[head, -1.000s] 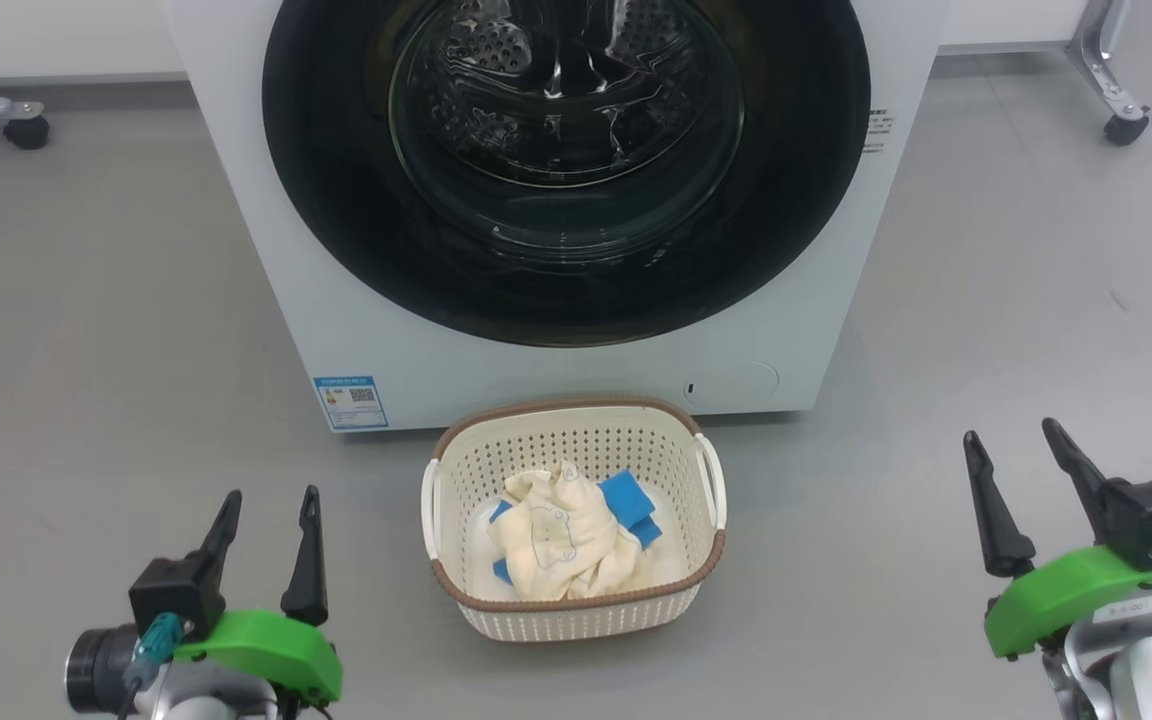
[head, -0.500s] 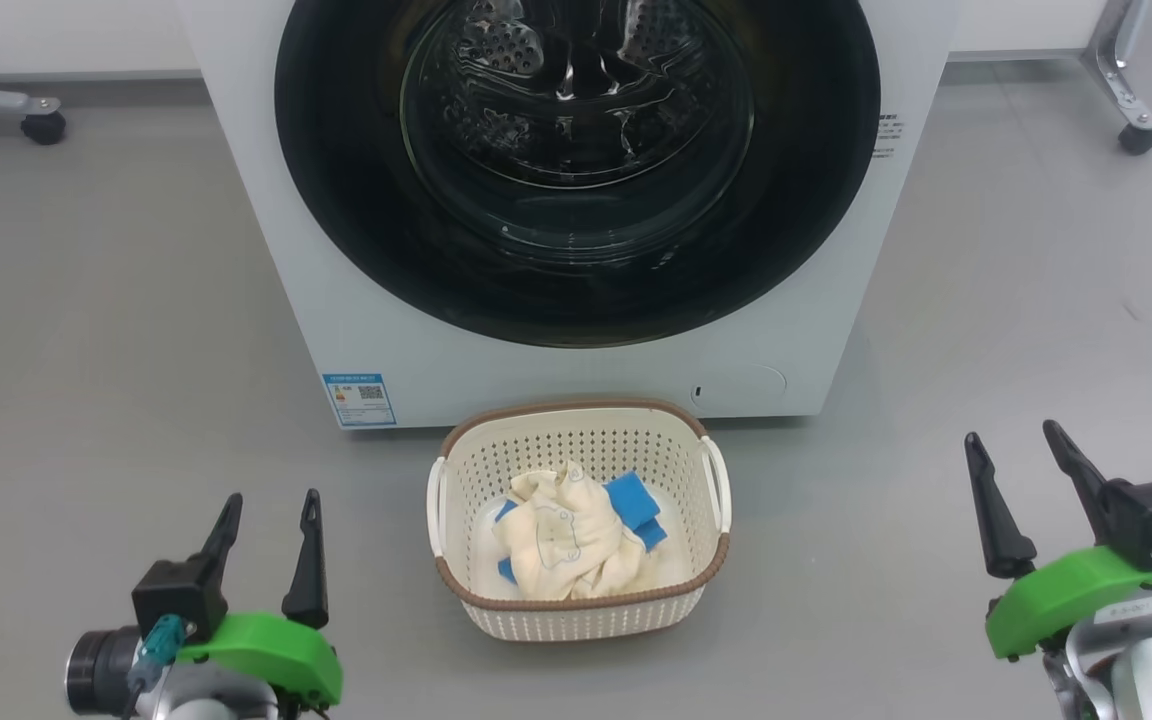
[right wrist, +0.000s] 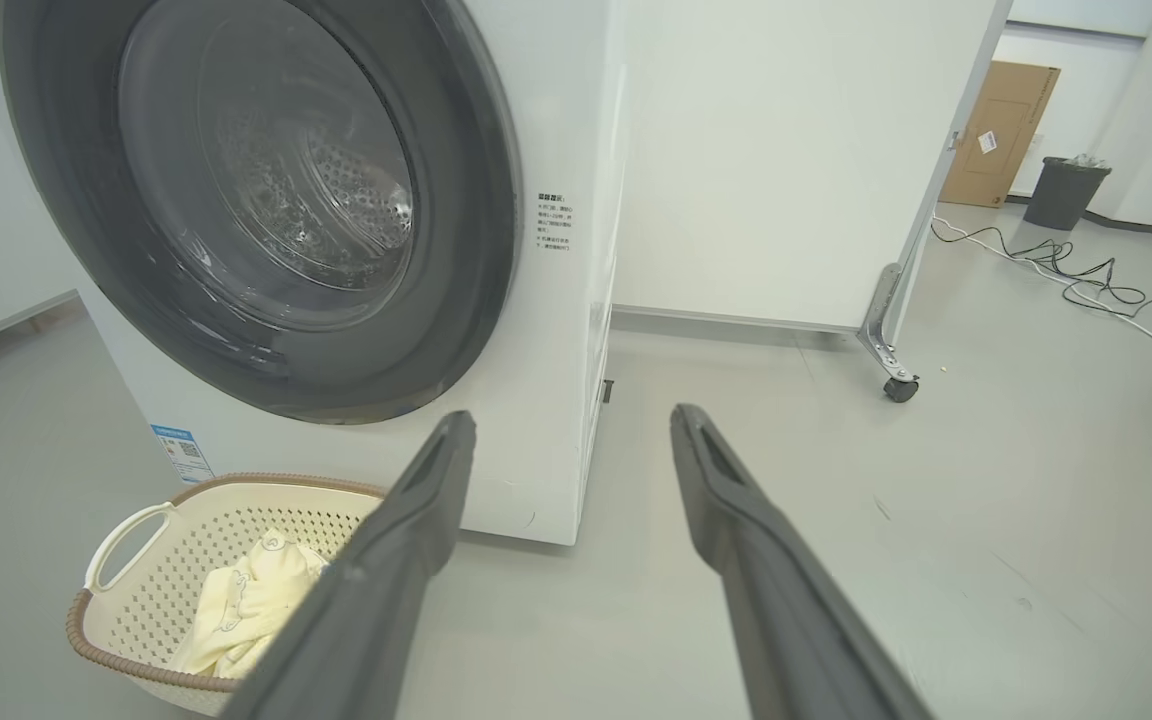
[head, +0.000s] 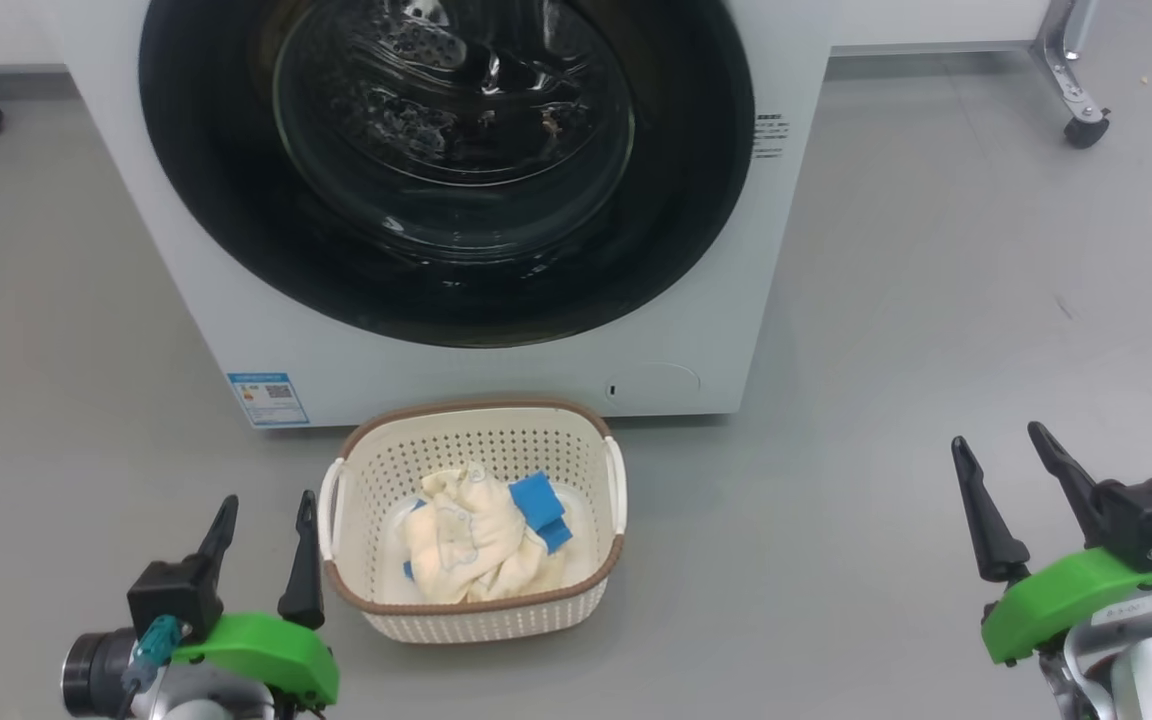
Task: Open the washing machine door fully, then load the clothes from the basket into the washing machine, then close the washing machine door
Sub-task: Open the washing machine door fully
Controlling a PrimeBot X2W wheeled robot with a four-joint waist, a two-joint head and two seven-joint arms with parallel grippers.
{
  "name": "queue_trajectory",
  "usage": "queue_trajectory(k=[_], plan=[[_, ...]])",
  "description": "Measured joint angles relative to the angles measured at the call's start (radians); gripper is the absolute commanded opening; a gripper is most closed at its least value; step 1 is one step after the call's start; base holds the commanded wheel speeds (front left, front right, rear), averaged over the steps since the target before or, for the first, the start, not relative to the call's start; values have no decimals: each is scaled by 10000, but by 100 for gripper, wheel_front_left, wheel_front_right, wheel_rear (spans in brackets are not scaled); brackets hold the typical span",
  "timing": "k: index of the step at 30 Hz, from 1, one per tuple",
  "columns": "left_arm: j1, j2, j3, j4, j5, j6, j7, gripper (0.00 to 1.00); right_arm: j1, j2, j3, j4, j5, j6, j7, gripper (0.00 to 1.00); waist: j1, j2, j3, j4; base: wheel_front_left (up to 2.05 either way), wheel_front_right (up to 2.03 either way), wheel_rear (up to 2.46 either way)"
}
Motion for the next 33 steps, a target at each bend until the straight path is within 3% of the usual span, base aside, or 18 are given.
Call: queue_trajectory(k=[15, 33], plan=[[-1, 21, -111, -161, -178, -107, -90, 100, 0, -15, -153, -25, 2, 0, 12, 100, 0, 0, 52, -31, 97, 97, -195], [2, 157, -301, -174, -104, 100, -165, 100, 0, 8, -171, -33, -2, 2, 12, 100, 0, 0, 77, -109, 7, 7, -14]])
